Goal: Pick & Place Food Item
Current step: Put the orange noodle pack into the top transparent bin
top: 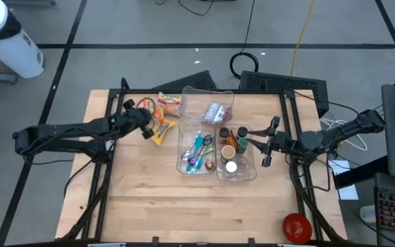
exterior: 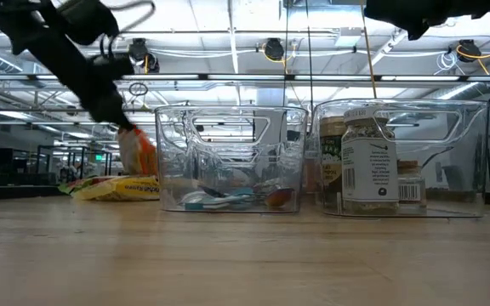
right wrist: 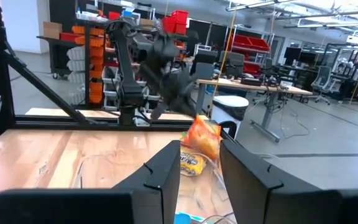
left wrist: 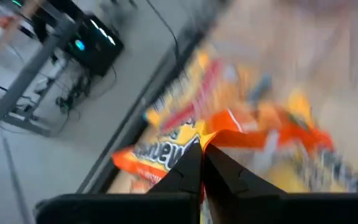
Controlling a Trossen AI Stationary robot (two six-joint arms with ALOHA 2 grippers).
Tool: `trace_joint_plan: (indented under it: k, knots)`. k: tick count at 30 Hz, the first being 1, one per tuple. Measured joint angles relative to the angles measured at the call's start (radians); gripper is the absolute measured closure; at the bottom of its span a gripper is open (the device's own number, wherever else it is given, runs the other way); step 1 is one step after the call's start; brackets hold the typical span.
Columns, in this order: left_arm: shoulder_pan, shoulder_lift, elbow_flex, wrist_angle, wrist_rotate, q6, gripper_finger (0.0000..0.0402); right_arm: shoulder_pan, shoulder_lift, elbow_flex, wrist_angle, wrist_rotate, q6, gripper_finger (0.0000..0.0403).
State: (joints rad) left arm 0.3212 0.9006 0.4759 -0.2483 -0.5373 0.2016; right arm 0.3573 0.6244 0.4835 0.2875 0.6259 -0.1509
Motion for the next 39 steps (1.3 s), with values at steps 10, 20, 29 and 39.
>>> trace_joint_plan:
  k: [10,20,29,39]
  knots:
    - [-0.074,-0.119,0.061,0.271,0.007,0.059,0.0395,0.0,0.044,0.0,0.059,0.0,-0.042,0.0298]
    - [-0.078,0.015,0.075,0.682,0.04,0.114,0.0398,0.0,0.094,0.0,0.115,0.0,-0.079,0.0298]
    - [-0.031,0.278,0.077,1.025,0.04,0.109,0.0396,-0.001,0.106,0.0,0.15,0.0,-0.101,0.0298]
    - [0.013,0.567,0.273,1.011,0.067,0.063,0.0398,-0.001,0.106,0.0,0.149,0.001,-0.108,0.0298]
